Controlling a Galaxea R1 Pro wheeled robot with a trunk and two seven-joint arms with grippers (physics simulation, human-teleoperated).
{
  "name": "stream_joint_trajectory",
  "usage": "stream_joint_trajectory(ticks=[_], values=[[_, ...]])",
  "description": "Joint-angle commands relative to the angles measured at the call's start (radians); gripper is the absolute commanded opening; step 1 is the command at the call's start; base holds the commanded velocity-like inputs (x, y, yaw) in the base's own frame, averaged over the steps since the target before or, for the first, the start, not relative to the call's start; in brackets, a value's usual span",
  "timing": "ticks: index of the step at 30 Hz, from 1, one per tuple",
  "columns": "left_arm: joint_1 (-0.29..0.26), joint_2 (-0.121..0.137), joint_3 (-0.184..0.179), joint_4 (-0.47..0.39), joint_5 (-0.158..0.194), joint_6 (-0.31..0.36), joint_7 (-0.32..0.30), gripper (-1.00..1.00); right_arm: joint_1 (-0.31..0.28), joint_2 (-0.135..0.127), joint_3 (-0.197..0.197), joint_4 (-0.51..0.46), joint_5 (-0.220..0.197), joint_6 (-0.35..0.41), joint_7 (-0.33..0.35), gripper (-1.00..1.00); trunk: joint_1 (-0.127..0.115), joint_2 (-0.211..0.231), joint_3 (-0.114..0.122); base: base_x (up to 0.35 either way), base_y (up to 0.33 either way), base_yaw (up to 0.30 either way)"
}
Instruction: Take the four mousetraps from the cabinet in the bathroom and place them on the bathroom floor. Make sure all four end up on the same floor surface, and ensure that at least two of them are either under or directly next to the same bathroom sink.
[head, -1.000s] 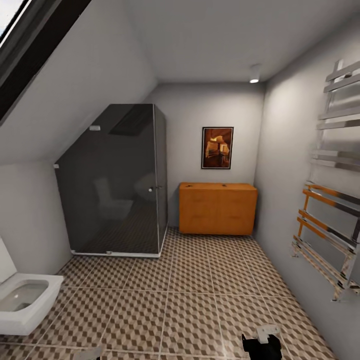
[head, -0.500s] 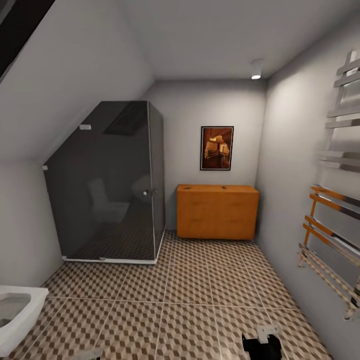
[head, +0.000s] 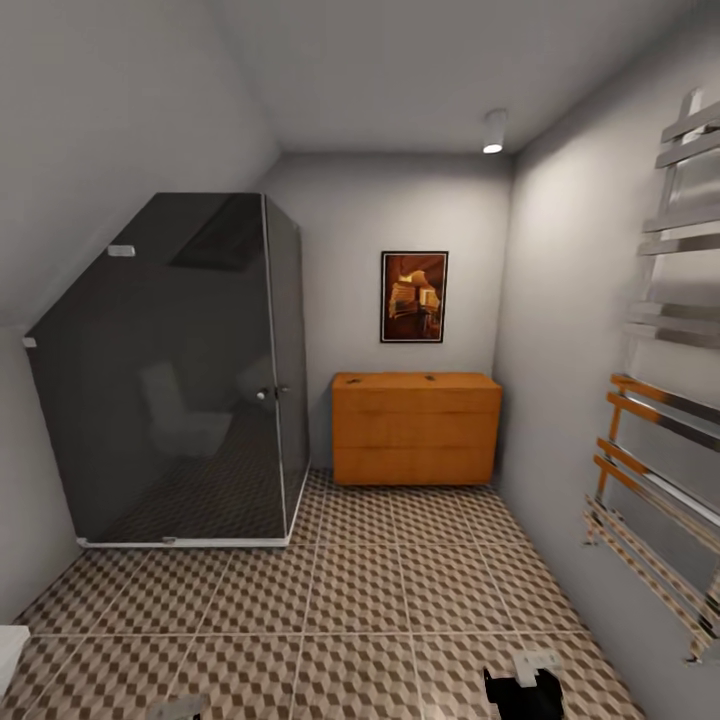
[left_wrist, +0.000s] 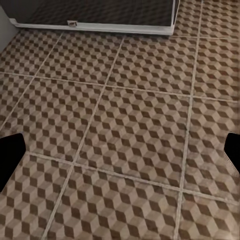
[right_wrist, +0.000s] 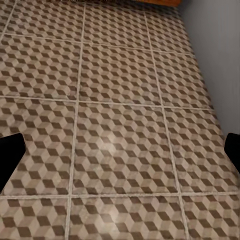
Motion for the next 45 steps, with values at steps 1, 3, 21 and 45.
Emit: stream_joint_trajectory(ticks=[1, 3, 21, 45], values=[[0.0, 0.0, -0.006, 0.001, -0.003, -0.001, 0.006, 1.0, -0.001, 0.001, 0.008, 0.003, -0.006, -0.005, -0.001, 1.0, 0.001, -0.001, 0.0, 0.321, -0.011, -0.018], [0.0, 0.0, -0.007, 0.001, -0.002, -0.001, 0.004, 1.0, -0.001, 0.001, 0.008, 0.003, -0.006, -0.005, -0.001, 1.0, 0.001, -0.001, 0.0, 0.302, -0.006, -0.011], [0.0, -0.002, -0.007, 0.001, -0.003, -0.001, 0.007, 1.0, -0.001, 0.001, 0.008, 0.003, -0.008, -0.003, -0.001, 1.0, 0.001, -0.001, 0.0, 0.159, -0.001, -0.001], [0.0, -0.001, -0.007, 0.001, -0.003, -0.003, 0.009, 1.0, -0.001, 0.001, 0.008, 0.003, -0.009, -0.002, -0.001, 1.0, 0.001, -0.001, 0.0, 0.324, -0.055, 0.0]])
